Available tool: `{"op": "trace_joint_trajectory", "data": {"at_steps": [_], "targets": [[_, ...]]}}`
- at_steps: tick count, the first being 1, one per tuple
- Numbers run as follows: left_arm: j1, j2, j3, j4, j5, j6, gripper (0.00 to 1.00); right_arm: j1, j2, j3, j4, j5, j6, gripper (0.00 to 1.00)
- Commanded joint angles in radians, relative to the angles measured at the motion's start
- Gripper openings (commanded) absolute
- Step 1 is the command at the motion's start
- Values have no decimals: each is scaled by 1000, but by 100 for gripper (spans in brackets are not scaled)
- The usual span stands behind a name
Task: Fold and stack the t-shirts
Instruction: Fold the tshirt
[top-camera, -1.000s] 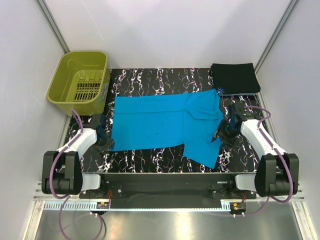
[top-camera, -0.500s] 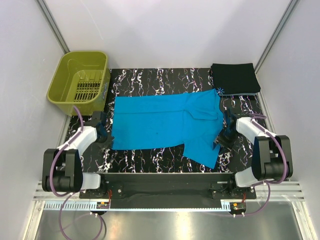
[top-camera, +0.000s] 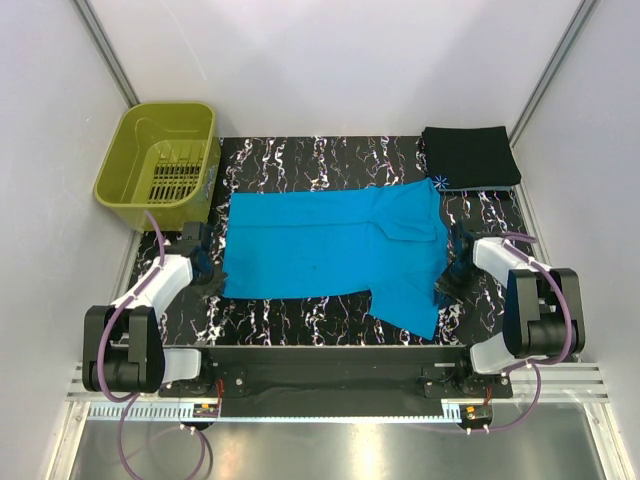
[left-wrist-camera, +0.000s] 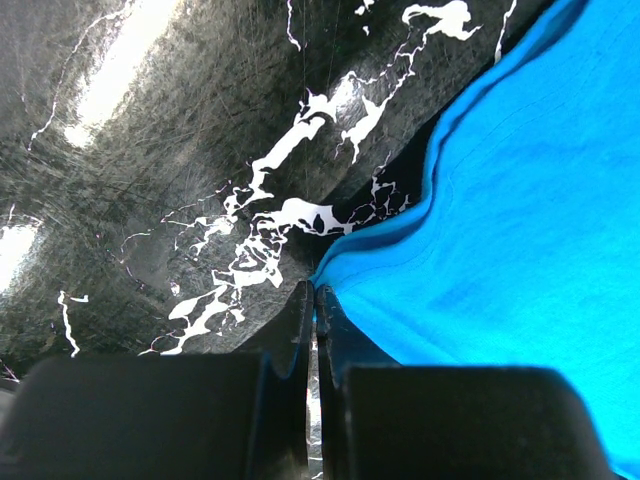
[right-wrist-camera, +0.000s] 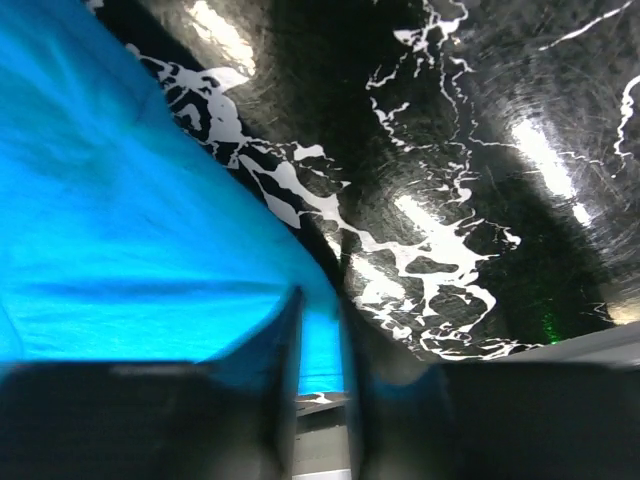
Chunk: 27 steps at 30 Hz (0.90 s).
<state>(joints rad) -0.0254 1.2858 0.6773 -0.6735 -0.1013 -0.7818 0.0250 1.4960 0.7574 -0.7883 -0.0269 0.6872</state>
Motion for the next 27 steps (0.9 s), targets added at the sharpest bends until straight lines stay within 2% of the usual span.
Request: {"op": "trace_joint_trajectory", "data": {"at_steps": [1,2,3,11,14,27], "targets": [[-2,-2,24,3,-12,16,0,1,60,-41,129,42,66,10],[-1,-5,25,-1,-17,16,0,-7,55,-38,117,47,74,2],[-1,-6,27,-4,-17,13,0,-10,38,-36,104,54,86,0],[1,-127,21,-103,-37,-65,0,-14,-239,-24,-126,74,118,0],[1,-196,-2,-142,-38,-102,0,-16,-302,-30,-130,29,81,0],[-1,-342,-55,-247,-29,-140,0,-14,-467,45,-341,-33,101,0]]}}
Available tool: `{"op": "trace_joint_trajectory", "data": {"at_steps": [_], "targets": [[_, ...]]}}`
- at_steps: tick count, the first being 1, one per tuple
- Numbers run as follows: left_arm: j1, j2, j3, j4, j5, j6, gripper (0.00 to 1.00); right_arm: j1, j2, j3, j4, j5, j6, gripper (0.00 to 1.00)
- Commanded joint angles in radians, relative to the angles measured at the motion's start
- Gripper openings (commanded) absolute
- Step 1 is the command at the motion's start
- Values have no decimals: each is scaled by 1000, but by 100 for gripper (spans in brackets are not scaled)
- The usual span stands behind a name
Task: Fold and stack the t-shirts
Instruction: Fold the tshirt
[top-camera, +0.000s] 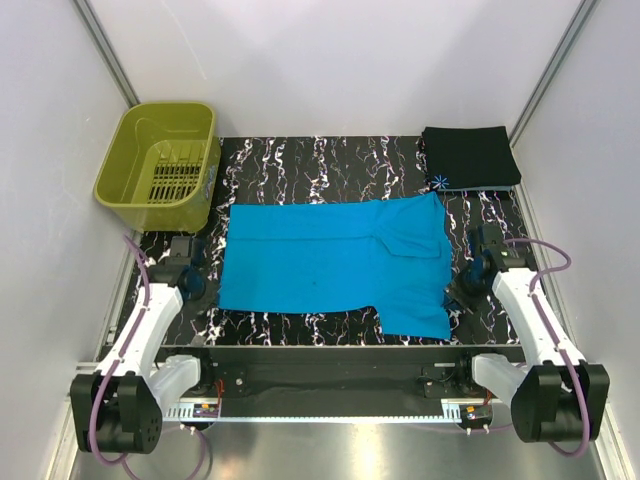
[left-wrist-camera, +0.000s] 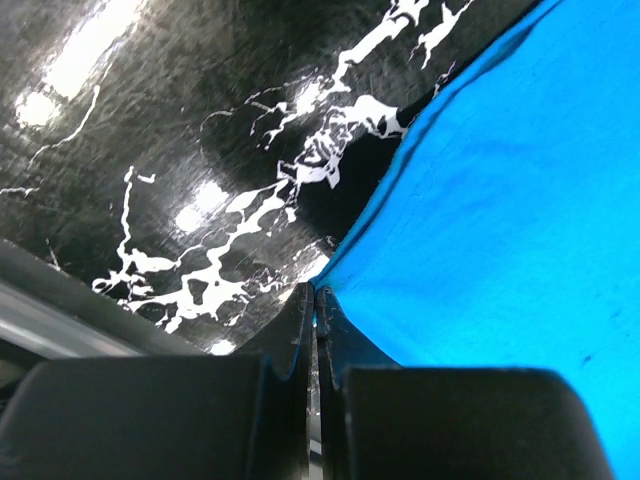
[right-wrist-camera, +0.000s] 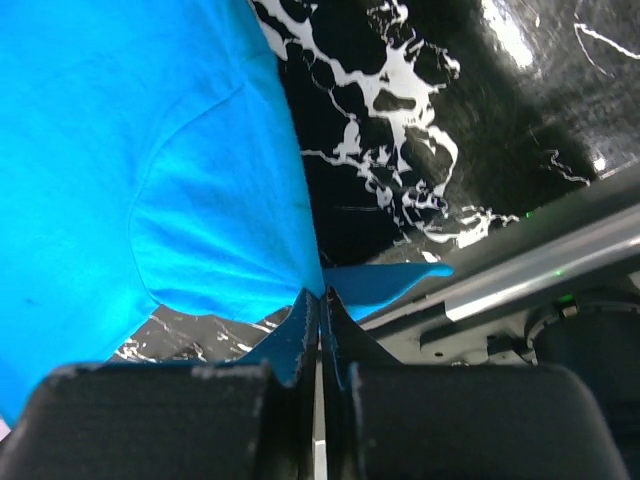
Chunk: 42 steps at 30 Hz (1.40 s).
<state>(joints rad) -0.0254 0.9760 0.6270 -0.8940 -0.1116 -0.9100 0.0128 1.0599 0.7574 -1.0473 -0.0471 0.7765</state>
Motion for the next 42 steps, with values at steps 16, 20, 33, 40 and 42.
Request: {"op": "trace_joint_trajectory", "data": {"at_steps": [16,20,33,40,42], "targets": [[-48,203,262,6,-108,95,0,-5,355,347,44,13,-183,0],[-53,332,352,30,-129,97,0,-2,490,466,56,-10,-204,0],[-54,616,597,47,-192,83,0,-8,727,734,46,-53,-226,0],[-54,702,662,47,-194,92,0,-35,802,807,35,-51,-241,0],[-54,720,675,47,-198,97,0,-39,808,810,35,-53,-243,0]]}}
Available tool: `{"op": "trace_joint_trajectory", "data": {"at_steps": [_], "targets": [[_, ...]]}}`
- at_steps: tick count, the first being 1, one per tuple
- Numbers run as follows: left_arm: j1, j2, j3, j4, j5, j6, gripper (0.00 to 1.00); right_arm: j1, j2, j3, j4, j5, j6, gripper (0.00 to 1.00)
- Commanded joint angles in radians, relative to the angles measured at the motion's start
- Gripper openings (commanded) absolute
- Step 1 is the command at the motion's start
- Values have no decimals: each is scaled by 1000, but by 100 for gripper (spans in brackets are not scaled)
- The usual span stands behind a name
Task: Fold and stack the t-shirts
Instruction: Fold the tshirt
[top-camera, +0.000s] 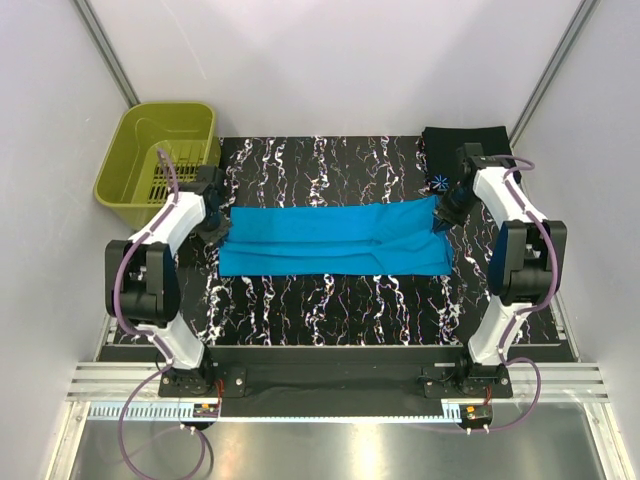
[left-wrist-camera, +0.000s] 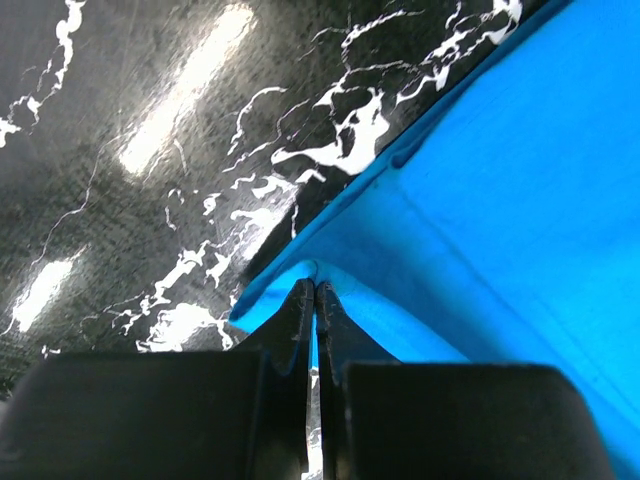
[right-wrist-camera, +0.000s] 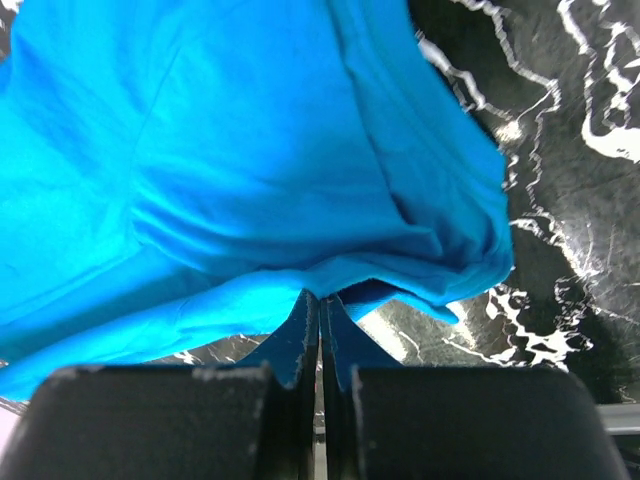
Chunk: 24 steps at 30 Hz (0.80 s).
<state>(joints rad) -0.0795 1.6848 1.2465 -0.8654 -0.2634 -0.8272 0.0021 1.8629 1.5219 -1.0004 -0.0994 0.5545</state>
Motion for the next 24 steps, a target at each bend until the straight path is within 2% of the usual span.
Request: {"op": "trace_joint_trajectory", "data": {"at_steps": [1,17,18,19,20,21,22,24], "targets": [[0,16,59,19,-51,16,0,-31,16,53,-10,-2,-22,0],[-2,118,108,20,-42,62,0,-40,108,119,6,-14,-50,0],[-3,122,116,23,-40,82,1,-39,114,129,9,-13,-53,3],[-6,125,120,25,-42,98,6,-40,134,135,16,3,-67,5],[-12,128,126,23,-43,115,25,-42,146,144,14,16,-79,9],[-23,125,133,25,-46,146,35,-42,160,153,14,30,-91,14],[-28,115,131,23,-49,158,42,-44,179,187,-6,62,-114,25],[-49,50,110,22,-59,183,55,-44,168,213,-26,82,-128,37]]}}
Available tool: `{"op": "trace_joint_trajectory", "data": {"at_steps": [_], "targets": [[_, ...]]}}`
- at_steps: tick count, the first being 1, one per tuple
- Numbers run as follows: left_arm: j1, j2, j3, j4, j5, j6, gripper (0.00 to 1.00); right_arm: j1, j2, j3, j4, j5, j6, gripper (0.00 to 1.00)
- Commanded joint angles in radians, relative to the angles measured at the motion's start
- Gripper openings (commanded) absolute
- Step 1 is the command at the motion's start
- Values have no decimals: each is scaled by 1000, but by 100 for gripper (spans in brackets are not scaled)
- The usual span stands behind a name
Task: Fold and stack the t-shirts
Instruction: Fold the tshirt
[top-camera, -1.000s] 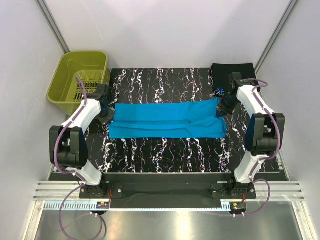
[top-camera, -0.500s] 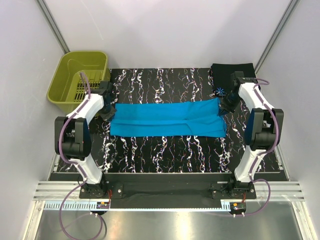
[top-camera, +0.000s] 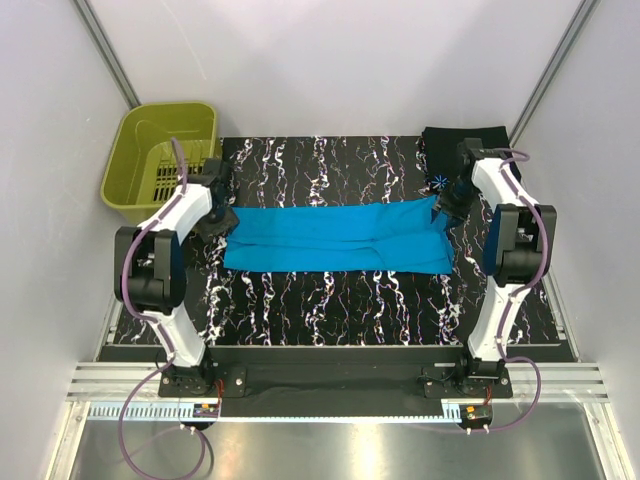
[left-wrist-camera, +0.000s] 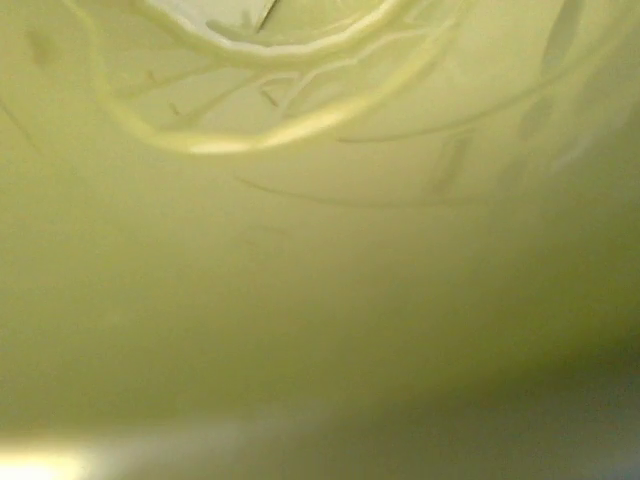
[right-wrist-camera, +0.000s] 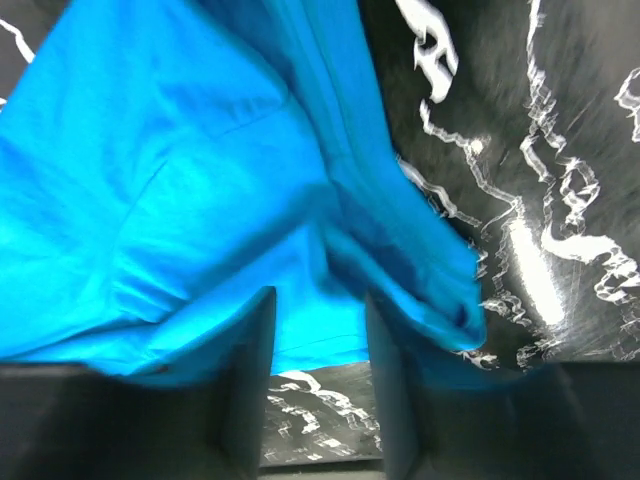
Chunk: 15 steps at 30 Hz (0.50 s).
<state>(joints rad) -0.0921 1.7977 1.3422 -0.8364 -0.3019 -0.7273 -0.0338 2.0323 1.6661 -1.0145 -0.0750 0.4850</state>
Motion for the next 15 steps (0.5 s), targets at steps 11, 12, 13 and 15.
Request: {"op": "trace_joint_trajectory", "data": {"at_steps": [11,12,13,15], "targets": [[-167,-484,-164,-9,-181,140,63,150,-241,-84,76,-94,-45,69],[-169,-503,-172,-6,-178,149,60,188,-247,-115,102,-129,-39,69],[-170,-521,-181,2,-152,157,52,210,-254,-127,114,-141,-28,68],[-184,-567,-216,45,-105,189,46,273,-262,-173,160,-158,-11,60]]}}
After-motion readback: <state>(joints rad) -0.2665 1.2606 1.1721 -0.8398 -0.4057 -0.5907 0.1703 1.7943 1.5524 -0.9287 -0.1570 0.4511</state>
